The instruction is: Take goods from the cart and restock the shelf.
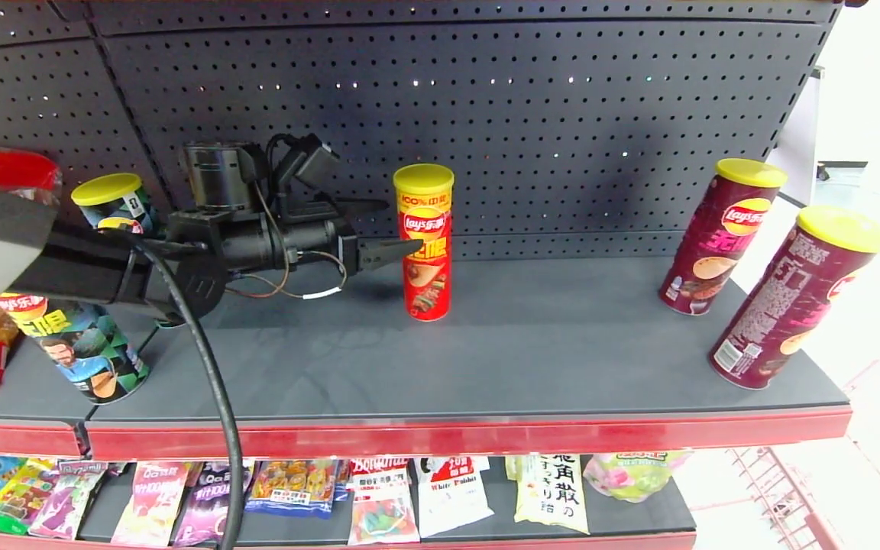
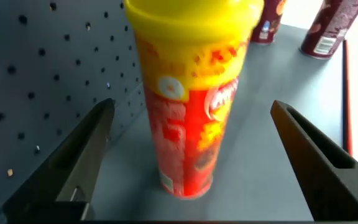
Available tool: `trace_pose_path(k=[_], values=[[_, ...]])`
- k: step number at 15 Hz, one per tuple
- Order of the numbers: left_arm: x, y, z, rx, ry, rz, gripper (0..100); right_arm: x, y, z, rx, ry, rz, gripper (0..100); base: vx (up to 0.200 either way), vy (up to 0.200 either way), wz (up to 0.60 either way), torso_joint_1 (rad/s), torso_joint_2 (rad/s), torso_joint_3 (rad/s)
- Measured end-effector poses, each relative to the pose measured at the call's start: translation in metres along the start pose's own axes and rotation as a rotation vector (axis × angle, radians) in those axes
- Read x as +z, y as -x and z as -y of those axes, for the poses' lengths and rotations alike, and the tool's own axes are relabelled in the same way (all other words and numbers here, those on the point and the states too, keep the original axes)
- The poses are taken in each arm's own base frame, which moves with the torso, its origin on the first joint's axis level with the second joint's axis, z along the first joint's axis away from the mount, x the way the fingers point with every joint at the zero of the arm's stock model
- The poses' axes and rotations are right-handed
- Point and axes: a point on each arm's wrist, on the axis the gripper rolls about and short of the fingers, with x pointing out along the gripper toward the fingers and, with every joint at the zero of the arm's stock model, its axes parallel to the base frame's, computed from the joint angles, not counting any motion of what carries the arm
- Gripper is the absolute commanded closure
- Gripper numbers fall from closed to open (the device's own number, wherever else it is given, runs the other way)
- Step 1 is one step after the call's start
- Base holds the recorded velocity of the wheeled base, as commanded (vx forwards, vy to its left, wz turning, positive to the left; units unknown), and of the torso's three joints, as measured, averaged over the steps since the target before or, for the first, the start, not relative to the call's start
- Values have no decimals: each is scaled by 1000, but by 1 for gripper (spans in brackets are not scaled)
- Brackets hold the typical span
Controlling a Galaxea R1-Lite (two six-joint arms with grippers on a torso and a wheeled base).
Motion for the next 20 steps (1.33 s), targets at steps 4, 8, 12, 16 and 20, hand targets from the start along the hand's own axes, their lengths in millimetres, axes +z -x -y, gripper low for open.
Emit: trace_pose_path(k=[4,8,12,16,20], values=[[-1,-13,-4,-12,-9,13,0,0,0,0,-5,-1,-2,100,0,0,0,0,0,0],[-5,-24,-7,-24,-8,16,0,1,0,0,-6,-1,3,100,0,0,0,0,0,0],[-7,-35,-10,-32,-10,27,0,1,0,0,-6,-1,3,100,0,0,0,0,0,0],[-9,-43,-15,-23,6,37,0,1,0,0,-6,-1,3,100,0,0,0,0,0,0],[-14,-51,-12,-19,12,30,0,1,0,0,-6,-2,4,100,0,0,0,0,0,0]])
